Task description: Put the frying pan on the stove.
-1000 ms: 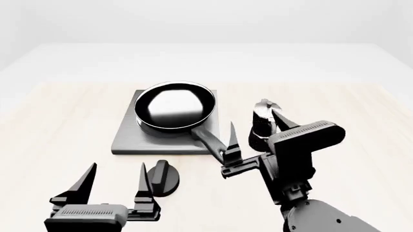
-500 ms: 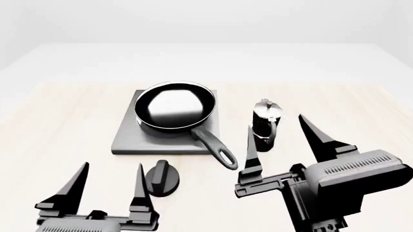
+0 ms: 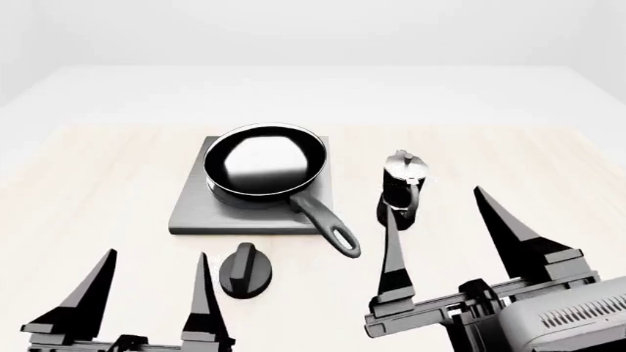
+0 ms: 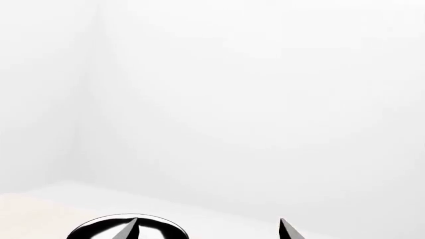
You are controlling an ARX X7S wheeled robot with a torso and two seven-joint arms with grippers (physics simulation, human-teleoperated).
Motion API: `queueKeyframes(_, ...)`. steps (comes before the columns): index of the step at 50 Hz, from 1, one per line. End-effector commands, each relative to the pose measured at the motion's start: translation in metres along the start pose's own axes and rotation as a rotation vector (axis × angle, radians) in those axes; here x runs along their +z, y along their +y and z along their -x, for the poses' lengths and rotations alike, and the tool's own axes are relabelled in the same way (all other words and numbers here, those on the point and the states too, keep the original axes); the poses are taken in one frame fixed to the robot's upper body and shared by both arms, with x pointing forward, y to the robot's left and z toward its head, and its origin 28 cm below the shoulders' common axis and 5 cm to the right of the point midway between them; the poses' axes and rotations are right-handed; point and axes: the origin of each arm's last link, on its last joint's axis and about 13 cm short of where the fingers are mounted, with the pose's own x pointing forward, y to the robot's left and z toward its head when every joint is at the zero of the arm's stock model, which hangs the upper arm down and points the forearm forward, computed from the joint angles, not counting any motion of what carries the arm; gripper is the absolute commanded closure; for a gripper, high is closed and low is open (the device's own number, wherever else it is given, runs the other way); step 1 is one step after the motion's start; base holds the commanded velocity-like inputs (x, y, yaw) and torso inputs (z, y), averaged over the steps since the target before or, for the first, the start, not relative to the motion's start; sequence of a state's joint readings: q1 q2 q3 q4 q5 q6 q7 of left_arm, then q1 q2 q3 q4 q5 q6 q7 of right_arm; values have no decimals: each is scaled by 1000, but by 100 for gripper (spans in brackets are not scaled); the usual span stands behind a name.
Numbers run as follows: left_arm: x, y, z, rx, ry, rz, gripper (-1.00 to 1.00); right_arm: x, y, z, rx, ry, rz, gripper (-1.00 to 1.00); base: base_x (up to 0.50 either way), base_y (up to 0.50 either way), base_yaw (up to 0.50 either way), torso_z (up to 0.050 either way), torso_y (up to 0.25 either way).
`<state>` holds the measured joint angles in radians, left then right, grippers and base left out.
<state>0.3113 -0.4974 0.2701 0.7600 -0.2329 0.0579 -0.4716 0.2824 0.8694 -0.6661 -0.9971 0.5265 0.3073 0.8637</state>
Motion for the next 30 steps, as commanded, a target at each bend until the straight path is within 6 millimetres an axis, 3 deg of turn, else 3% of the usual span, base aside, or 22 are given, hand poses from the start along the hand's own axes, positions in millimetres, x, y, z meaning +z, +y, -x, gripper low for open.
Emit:
queueKeyframes(1,10,-1,6,-5,-30,2,-100,7,0,10,3,-20,3,-100,0,0,0,0,0)
queueKeyframes(30,30,-1,22,-16,-100,5,-100,22,-3,27,-9,-78,16,-100,0,0,0,0,0)
